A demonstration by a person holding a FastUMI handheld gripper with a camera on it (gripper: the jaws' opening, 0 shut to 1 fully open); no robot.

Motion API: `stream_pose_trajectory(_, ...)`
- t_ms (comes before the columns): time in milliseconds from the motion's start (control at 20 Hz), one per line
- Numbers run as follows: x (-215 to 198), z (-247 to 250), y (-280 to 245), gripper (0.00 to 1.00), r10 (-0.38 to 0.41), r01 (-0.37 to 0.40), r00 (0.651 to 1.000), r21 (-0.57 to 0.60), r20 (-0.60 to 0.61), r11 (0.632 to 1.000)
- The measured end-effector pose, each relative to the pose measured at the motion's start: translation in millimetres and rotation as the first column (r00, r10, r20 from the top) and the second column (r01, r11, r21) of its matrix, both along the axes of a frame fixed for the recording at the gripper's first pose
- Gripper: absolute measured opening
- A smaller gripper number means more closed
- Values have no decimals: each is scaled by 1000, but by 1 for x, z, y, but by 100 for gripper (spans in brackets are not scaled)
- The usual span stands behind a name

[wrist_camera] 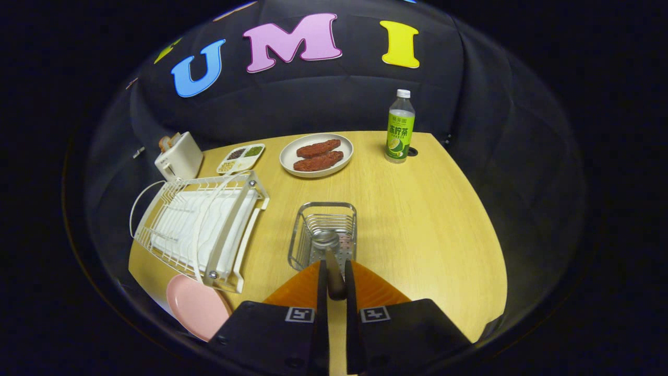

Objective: Take the plate from the dish rack, then take the spoon from the basket and place it into the plate.

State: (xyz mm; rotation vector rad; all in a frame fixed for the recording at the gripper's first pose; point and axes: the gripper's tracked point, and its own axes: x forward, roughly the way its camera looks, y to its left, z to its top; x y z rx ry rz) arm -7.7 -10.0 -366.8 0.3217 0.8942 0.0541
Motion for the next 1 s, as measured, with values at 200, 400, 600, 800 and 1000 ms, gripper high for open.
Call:
stream_pose_trajectory(200, 4, 7, 3, 10, -25, 25, 1000, -12, -9, 1000)
stream_pose_trajectory(400, 7, 14, -4, 10, -79, 80, 996, 28, -37, 996)
stream_pose_trajectory(600, 15, 20, -16, 10, -53, 53, 998, -16, -22, 998)
stream_pose_trajectory(800, 26, 44, -20, 10, -28, 29, 999, -37, 33, 999)
stream_pose_trajectory(1000, 21, 70, -21, 10, -23, 26, 998, -48, 63, 999)
